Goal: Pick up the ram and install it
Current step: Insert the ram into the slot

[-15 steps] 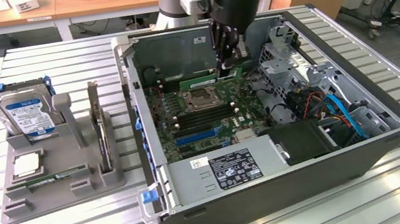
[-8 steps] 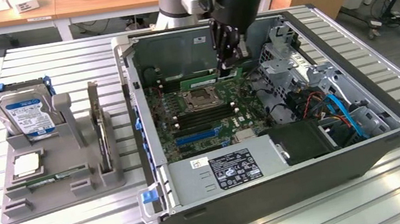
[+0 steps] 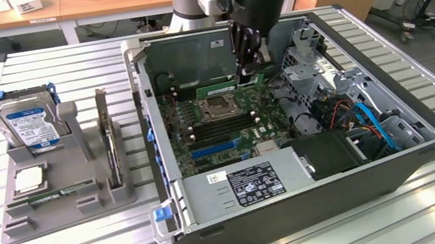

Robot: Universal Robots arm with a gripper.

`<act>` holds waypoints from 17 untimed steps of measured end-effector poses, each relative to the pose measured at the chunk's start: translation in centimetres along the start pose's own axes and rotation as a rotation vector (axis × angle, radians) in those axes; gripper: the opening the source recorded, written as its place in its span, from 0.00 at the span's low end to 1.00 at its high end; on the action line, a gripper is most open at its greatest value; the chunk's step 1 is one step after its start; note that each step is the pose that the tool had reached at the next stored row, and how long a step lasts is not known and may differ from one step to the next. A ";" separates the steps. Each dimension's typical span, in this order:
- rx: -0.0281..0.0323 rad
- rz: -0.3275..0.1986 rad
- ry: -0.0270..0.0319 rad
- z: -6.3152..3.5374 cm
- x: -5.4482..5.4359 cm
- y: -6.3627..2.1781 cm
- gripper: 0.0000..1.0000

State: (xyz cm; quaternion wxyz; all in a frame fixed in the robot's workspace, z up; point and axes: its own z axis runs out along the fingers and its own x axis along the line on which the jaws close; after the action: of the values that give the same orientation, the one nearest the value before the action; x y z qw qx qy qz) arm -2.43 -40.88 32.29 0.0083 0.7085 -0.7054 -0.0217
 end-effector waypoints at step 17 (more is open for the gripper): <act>0.0000 0.000 0.0004 1.75 0.0 -0.06 0.11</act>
State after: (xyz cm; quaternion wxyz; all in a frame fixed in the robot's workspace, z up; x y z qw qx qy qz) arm -2.45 -40.88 30.54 0.0085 0.7085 -0.7053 -0.0216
